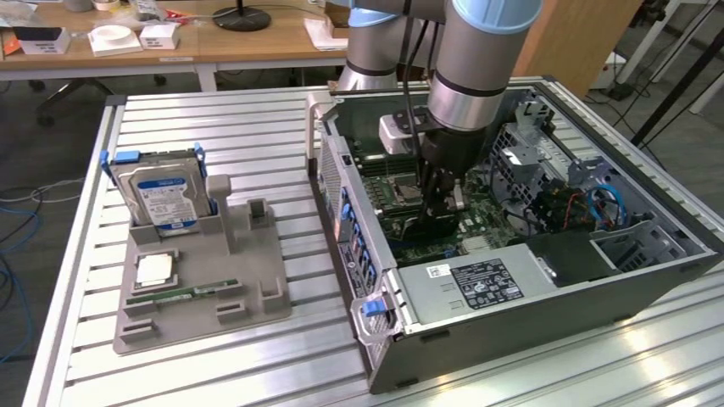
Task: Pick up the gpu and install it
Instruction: 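Press down on the gpu until it lock into place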
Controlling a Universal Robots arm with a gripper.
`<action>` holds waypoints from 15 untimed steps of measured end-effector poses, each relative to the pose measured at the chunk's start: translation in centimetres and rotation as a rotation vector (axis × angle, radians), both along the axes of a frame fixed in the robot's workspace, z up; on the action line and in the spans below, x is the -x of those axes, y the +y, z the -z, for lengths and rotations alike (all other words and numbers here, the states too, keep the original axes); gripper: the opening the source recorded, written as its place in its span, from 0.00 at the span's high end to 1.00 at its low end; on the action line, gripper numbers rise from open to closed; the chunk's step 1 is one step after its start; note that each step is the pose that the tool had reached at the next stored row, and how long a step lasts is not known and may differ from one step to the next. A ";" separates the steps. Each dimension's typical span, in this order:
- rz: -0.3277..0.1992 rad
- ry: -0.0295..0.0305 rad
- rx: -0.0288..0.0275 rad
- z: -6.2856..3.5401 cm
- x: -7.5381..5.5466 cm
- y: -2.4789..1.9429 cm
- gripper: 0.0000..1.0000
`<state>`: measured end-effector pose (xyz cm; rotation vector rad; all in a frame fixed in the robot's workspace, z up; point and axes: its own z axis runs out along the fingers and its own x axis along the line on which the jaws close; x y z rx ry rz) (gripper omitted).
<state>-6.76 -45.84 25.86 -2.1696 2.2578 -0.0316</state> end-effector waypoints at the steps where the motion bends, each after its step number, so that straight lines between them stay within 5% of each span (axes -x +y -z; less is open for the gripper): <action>1: 0.000 0.0001 0.0001 0.02 0.0 0.00 0.89; 9: 0.000 -0.0012 -0.0026 -0.15 0.0 0.03 0.89; 15: 0.000 0.0006 0.0013 -0.01 0.0 -0.02 0.89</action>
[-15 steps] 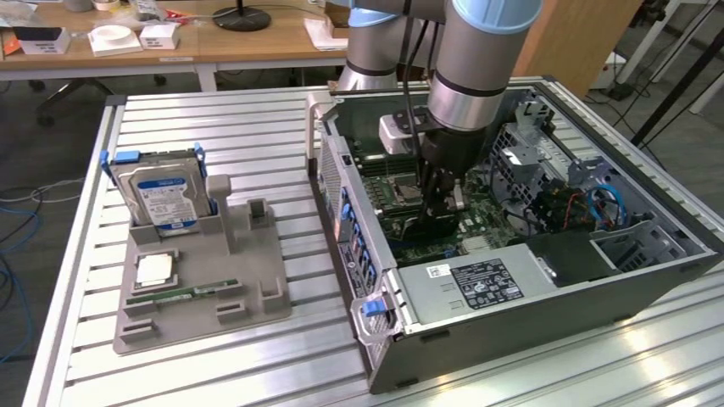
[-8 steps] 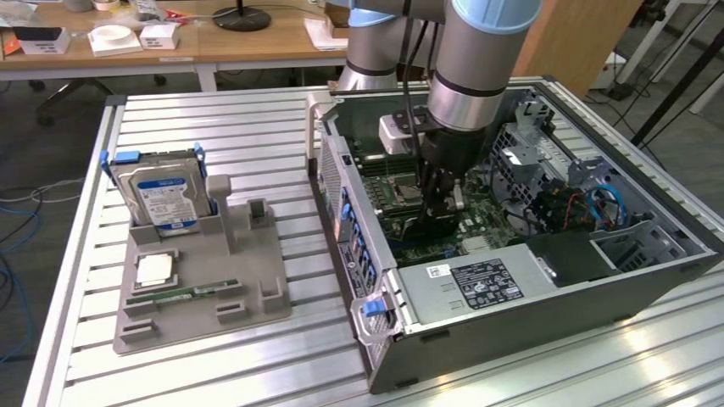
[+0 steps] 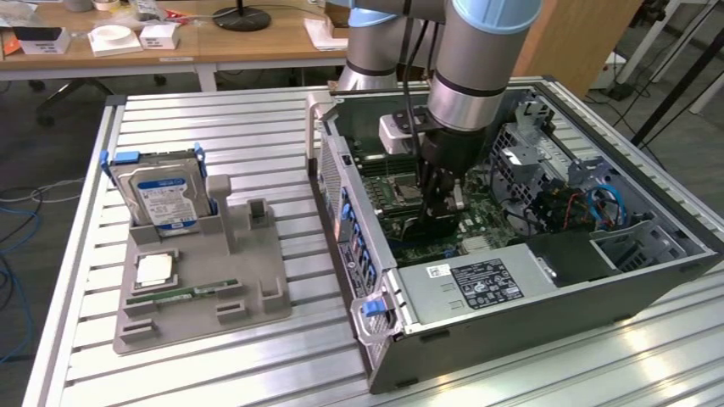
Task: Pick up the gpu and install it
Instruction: 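Press down on the gpu until it lock into place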
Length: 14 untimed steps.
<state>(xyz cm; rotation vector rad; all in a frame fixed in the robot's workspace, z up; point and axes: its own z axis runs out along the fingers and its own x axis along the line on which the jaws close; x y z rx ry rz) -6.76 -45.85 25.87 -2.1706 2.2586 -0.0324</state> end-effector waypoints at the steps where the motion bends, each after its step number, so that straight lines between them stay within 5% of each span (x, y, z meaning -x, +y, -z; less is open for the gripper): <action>1: 0.000 -0.0004 -0.0015 -0.03 0.0 0.01 0.89; 6: 0.000 -0.0007 -0.0024 -1.52 0.0 0.02 0.89; 14: 0.000 -0.0007 -0.0024 -1.77 0.0 0.02 0.89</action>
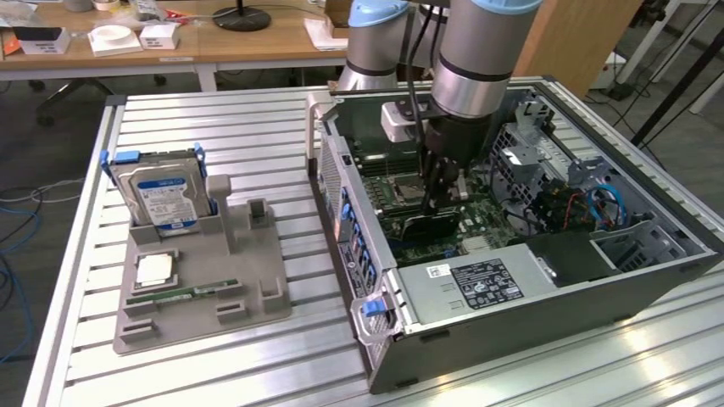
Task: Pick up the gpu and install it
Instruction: 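Press down on the gpu until it lock into place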
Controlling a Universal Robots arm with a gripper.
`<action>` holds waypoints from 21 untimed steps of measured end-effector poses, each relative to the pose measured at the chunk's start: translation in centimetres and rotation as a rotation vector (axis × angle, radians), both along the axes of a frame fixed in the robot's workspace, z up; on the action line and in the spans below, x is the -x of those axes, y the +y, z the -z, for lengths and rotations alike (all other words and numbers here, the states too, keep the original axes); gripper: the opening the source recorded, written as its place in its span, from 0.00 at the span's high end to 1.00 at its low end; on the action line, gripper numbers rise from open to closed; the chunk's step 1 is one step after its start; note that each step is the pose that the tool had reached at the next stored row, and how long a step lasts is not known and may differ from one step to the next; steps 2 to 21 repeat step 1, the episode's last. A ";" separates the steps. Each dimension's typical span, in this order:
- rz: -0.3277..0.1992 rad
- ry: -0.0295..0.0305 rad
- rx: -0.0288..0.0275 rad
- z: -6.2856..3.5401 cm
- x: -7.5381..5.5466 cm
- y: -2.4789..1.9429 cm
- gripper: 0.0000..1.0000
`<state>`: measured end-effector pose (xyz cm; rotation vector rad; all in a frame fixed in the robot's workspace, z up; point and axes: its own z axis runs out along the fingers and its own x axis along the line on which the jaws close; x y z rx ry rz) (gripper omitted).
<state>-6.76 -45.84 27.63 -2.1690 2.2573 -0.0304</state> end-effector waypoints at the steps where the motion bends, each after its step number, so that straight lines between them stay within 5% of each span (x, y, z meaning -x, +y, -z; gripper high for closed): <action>1: 0.000 0.0000 0.0000 0.00 0.0 0.00 0.89; 21: 0.000 0.0000 0.0000 0.00 0.0 0.00 0.89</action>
